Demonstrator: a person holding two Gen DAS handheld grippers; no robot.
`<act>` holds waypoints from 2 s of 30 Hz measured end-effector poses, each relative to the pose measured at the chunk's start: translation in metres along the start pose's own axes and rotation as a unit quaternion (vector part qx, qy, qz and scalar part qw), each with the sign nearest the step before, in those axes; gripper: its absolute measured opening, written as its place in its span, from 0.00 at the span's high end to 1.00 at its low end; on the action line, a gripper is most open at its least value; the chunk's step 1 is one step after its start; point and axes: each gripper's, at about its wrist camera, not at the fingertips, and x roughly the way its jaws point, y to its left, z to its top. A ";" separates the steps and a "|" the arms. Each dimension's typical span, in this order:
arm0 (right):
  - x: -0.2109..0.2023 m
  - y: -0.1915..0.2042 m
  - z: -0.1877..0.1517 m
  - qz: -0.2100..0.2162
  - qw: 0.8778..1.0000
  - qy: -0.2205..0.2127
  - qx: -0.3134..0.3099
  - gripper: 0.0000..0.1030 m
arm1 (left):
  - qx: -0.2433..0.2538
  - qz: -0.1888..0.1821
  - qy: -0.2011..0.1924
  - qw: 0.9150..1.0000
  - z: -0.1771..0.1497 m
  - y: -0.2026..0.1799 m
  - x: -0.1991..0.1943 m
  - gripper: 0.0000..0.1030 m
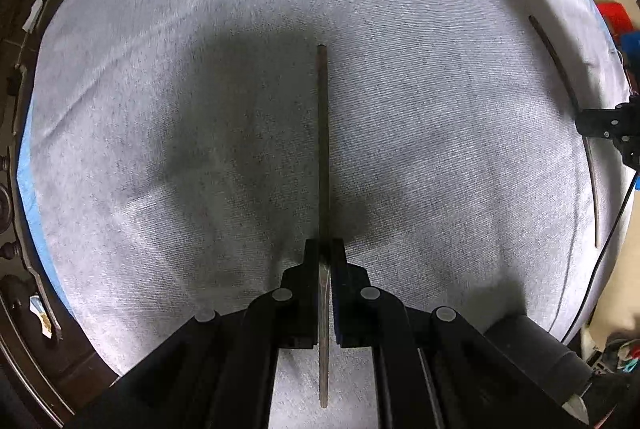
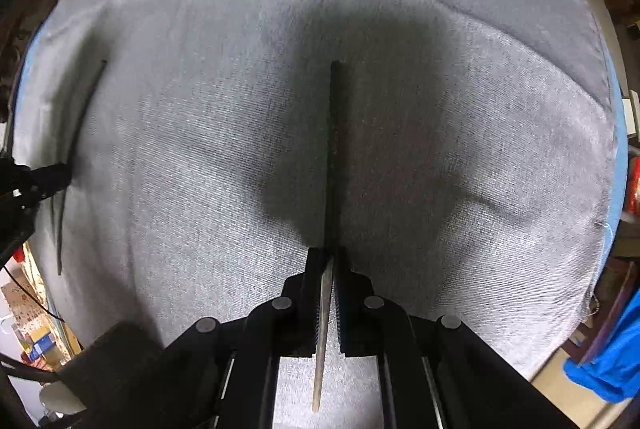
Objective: Organize utensils
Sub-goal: 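Grasp the last dark chopstick from the cloth with the left tool, then lift and carry both chopsticks to the black holder with both tools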
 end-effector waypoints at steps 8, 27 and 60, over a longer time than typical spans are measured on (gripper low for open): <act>-0.002 0.006 0.012 -0.021 1.000 0.020 0.005 0.93 | -0.009 0.000 -0.006 1.000 0.005 0.005 0.000 0.95; -0.058 -0.053 -0.125 0.125 0.965 -0.198 0.120 0.94 | -0.118 0.017 -0.227 0.966 -0.124 0.011 -0.061 0.95; -0.141 0.002 -0.243 0.171 0.861 -0.455 0.151 0.94 | -0.208 -0.031 -0.434 0.876 -0.215 -0.006 -0.140 0.95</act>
